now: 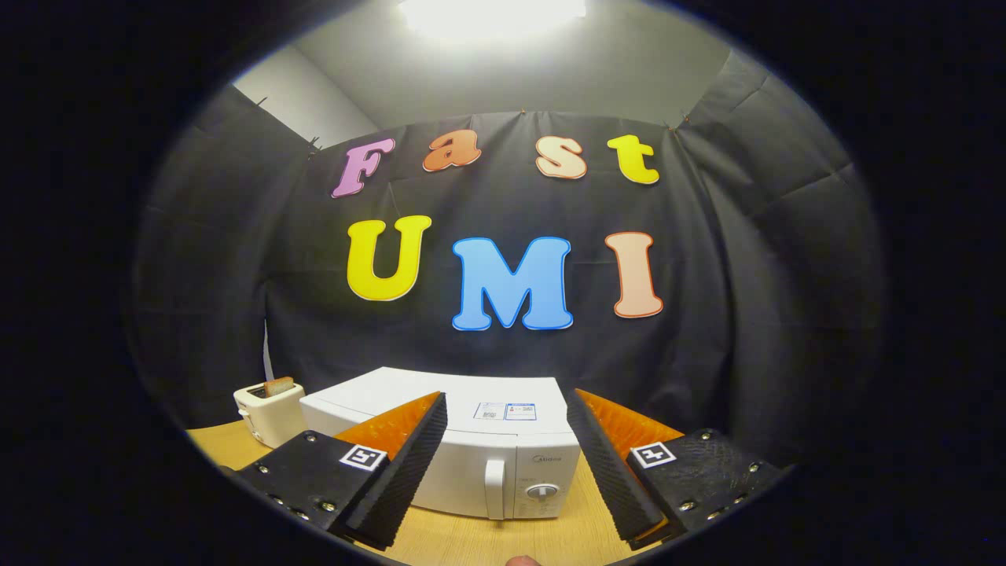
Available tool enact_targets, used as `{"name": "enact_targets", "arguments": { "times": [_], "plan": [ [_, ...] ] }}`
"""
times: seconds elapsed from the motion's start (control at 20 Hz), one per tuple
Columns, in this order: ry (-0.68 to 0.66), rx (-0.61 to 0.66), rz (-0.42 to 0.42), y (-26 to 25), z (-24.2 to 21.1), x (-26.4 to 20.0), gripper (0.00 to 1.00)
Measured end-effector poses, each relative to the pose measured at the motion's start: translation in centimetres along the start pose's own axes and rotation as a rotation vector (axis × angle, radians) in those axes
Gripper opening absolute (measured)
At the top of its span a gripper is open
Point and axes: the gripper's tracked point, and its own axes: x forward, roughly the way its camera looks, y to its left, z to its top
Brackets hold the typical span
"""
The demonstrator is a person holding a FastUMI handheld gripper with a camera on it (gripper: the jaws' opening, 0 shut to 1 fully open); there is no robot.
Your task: Open the microwave, put the food inside, and close the microwave door.
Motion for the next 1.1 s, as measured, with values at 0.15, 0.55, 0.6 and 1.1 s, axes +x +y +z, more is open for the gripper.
{"name": "enact_targets", "arguments": {
  "times": [0.15, 0.55, 0.6, 1.1],
  "plan": [
    [0.027, -0.010, 0.009, 0.3, -2.3, 1.3, 0.97],
    [0.100, 0.009, 0.042, 1.5, -8.6, 3.7, 0.98],
    [0.102, 0.006, 0.035, 1.4, -9.1, 4.0, 0.98],
    [0.238, 0.035, 0.004, 0.9, -16.8, 7.0, 0.98]
  ]
}}
